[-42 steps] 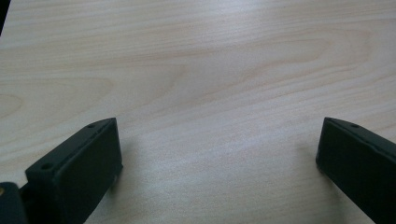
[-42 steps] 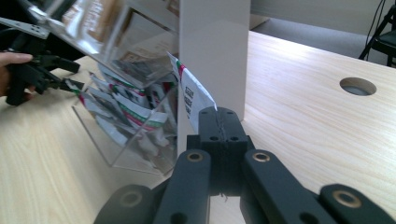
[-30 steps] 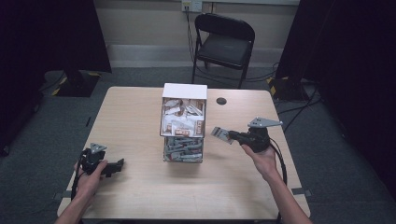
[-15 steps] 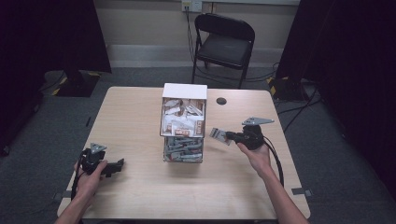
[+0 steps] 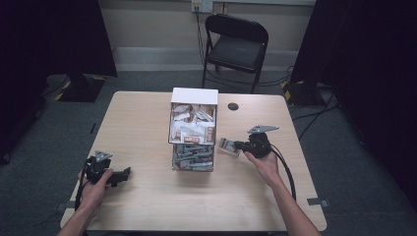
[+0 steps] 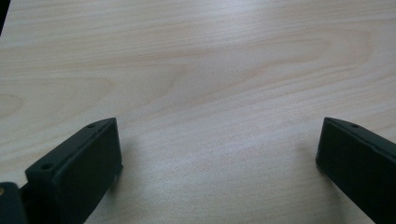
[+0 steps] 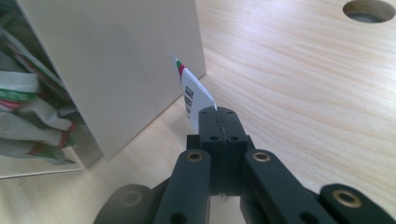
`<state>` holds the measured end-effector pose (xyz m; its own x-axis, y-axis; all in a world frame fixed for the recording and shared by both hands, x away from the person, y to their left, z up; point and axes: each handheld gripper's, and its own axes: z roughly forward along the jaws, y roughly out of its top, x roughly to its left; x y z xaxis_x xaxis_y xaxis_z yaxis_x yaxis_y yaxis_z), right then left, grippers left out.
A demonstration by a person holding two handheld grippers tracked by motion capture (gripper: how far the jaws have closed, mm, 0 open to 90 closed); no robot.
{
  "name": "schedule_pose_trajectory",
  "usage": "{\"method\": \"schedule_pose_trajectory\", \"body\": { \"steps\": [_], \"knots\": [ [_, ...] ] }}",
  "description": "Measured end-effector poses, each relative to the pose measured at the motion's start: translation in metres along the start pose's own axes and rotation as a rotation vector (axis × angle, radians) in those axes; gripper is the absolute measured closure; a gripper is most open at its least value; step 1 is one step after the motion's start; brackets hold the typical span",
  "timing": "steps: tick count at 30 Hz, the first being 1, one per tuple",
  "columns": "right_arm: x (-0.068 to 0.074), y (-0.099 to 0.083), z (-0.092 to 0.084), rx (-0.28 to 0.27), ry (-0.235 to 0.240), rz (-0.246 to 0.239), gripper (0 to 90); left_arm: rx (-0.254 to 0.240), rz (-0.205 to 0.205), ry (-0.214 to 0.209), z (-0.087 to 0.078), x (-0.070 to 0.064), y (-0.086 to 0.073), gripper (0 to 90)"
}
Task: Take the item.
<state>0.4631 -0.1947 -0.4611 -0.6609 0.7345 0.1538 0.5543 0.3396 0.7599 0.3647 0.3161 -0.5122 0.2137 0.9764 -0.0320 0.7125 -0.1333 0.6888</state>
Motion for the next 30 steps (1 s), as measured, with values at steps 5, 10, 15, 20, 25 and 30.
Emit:
{"method": "schedule_pose_trajectory", "body": {
  "steps": [5, 10, 15, 20, 25, 30],
  "knots": [
    [-0.003, 0.001, 0.005, -0.006, -0.008, 0.005, 90.0, 0.0, 0.0, 0.0, 0.0, 0.0, 0.0, 0.0],
    [-0.009, -0.001, 0.008, -0.013, -0.029, 0.025, 90.0, 0.0, 0.0, 0.0, 0.0, 0.0, 0.0, 0.0],
    [-0.012, -0.001, 0.009, -0.017, -0.044, 0.03, 90.0, 0.0, 0.0, 0.0, 0.0, 0.0, 0.0, 0.0],
    [-0.014, -0.001, 0.014, -0.025, -0.063, 0.033, 89.8, 0.0, 0.0, 0.0, 0.0, 0.0, 0.0, 0.0],
    [-0.018, -0.003, 0.018, -0.014, -0.077, 0.042, 89.1, 0.0, 0.0, 0.0, 0.0, 0.0, 0.0, 0.0],
    [-0.018, -0.006, 0.025, 0.001, -0.077, 0.046, 88.9, 0.0, 0.0, 0.0, 0.0, 0.0, 0.0, 0.0]
  ]
}}
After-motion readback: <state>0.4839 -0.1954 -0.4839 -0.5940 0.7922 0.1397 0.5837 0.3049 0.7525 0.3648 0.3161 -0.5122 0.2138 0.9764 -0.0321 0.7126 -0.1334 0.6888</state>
